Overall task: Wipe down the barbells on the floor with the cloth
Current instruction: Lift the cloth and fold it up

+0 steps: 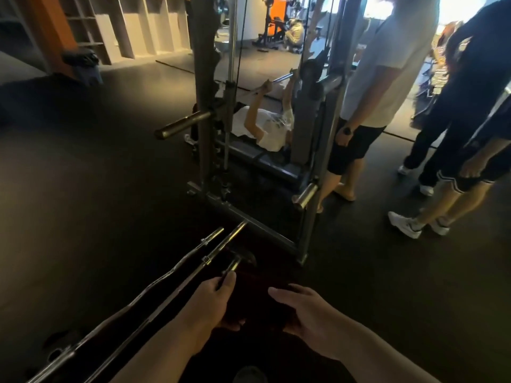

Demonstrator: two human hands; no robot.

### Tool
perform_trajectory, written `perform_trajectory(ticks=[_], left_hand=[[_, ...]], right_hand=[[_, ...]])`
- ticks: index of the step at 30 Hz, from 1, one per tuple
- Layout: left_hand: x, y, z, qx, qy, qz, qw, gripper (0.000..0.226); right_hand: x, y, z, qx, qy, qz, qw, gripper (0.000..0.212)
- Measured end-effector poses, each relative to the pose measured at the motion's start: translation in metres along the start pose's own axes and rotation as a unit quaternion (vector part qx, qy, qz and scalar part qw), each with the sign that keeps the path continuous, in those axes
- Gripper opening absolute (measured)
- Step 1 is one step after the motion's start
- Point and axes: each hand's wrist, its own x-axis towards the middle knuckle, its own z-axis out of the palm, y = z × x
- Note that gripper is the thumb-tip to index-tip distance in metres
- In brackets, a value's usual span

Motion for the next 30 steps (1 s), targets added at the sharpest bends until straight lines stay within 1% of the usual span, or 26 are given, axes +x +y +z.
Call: perform_trajectory(ticks=[2, 4, 6, 9, 12, 14, 16, 18, 20, 21, 23, 25, 26, 28, 30], left_hand=[[0.012, 0.005, 0.011, -0.032, -0.007, -0.012, 0.999, 0.038], [0.028, 0.011, 0.020, -0.082, -0.007, -0.020, 0.996, 0.043], [0.047, 0.018, 0.028, -0.098, -0.003, -0.027, 0.995, 0.047], [0.079, 0.034, 0.044, -0.119, 0.003, -0.034, 0.992, 0.044], [0.116, 0.052, 0.067, -0.147, 0.019, -0.037, 0.988, 0.052], [0.143, 0.062, 0.085, -0.146, 0.023, -0.033, 0.988, 0.053], [0.175, 0.072, 0.104, -0.142, 0.024, -0.026, 0.989, 0.052], [0.207, 0.082, 0.125, -0.131, 0.022, -0.014, 0.991, 0.042], [0.240, 0.098, 0.145, -0.105, 0.011, 0.012, 0.994, 0.031], [0.258, 0.105, 0.155, -0.097, 0.013, 0.023, 0.995, 0.029], [0.293, 0.117, 0.172, -0.090, 0.030, 0.036, 0.995, 0.030], [0.326, 0.123, 0.183, -0.086, 0.043, 0.040, 0.995, 0.033], [0.341, 0.125, 0.188, -0.084, 0.045, 0.037, 0.995, 0.035], [0.361, 0.133, 0.198, -0.067, 0.051, 0.027, 0.996, 0.037], [0.376, 0.131, 0.205, -0.056, 0.070, 0.018, 0.996, 0.036]], right_hand=[[0.003, -0.006, -0.006, 0.022, -0.018, 0.000, 1.000, 0.051], [0.011, -0.015, -0.014, 0.016, -0.022, 0.002, 1.000, 0.048], [0.027, -0.029, -0.025, 0.012, -0.009, 0.006, 1.000, 0.050], [0.061, -0.055, -0.047, 0.027, 0.036, 0.000, 0.999, 0.048], [0.107, -0.090, -0.078, 0.061, 0.067, -0.002, 0.996, 0.047], [0.138, -0.117, -0.101, 0.064, 0.077, 0.003, 0.995, 0.043], [0.167, -0.147, -0.120, 0.032, 0.085, 0.004, 0.996, 0.035], [0.193, -0.176, -0.136, 0.006, 0.088, 0.003, 0.996, 0.029], [0.219, -0.204, -0.150, -0.011, 0.085, -0.005, 0.996, 0.029], [0.228, -0.217, -0.155, -0.017, 0.081, -0.008, 0.997, 0.028], [0.249, -0.242, -0.168, -0.025, 0.073, -0.017, 0.997, 0.015], [0.271, -0.262, -0.183, 0.007, 0.056, -0.036, 0.998, 0.008], [0.286, -0.270, -0.193, 0.024, 0.049, -0.046, 0.997, 0.010], [0.323, -0.282, -0.213, 0.048, 0.033, -0.057, 0.997, 0.021], [0.363, -0.285, -0.230, 0.067, 0.040, -0.052, 0.996, 0.028]])
